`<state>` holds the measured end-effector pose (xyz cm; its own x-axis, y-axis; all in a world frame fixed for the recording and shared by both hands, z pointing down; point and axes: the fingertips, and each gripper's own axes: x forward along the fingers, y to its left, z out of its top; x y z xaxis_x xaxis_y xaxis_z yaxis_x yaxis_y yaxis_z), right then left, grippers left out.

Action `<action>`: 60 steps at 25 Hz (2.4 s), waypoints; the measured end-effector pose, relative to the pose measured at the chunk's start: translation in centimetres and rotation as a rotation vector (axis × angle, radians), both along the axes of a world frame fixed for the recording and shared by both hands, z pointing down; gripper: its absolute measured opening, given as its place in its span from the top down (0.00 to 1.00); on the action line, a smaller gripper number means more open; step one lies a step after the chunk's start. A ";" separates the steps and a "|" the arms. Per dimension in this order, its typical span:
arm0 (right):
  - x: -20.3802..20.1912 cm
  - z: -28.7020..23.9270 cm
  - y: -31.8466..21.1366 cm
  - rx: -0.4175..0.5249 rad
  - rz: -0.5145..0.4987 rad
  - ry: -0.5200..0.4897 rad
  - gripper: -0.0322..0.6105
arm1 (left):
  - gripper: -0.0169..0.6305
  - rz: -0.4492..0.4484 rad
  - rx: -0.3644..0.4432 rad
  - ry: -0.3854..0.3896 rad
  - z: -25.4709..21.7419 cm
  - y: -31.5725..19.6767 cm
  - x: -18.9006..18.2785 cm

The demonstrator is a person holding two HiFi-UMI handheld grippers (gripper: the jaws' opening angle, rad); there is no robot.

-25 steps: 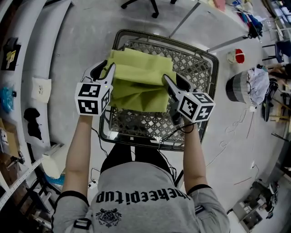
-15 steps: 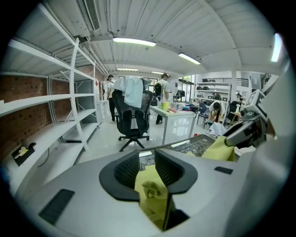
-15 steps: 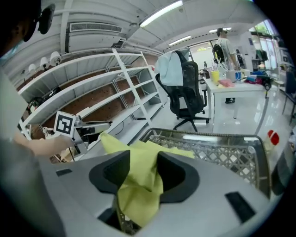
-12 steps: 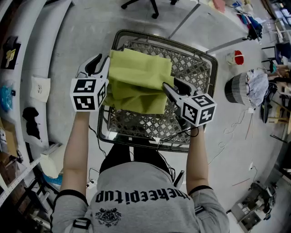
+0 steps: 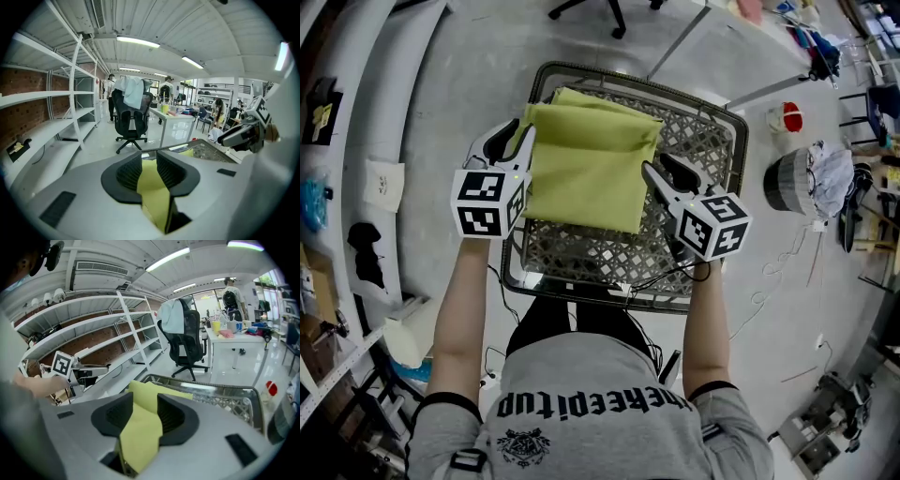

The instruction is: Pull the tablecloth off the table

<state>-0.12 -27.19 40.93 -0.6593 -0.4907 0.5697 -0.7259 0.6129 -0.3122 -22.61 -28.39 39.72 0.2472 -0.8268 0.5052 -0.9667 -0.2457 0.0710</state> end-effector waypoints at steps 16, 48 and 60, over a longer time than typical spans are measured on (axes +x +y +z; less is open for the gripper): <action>-3.5 -4.0 3.8 0.132 -0.043 -0.093 0.93 | 0.93 0.131 0.066 0.035 -3.2 3.4 4.0; -3.0 -14.6 15.8 0.376 0.104 -0.131 0.93 | 0.95 0.651 0.211 0.227 -13.6 16.3 16.8; -4.1 -17.4 19.0 0.478 0.124 -0.141 0.93 | 0.95 0.699 0.268 0.254 -16.1 19.4 16.7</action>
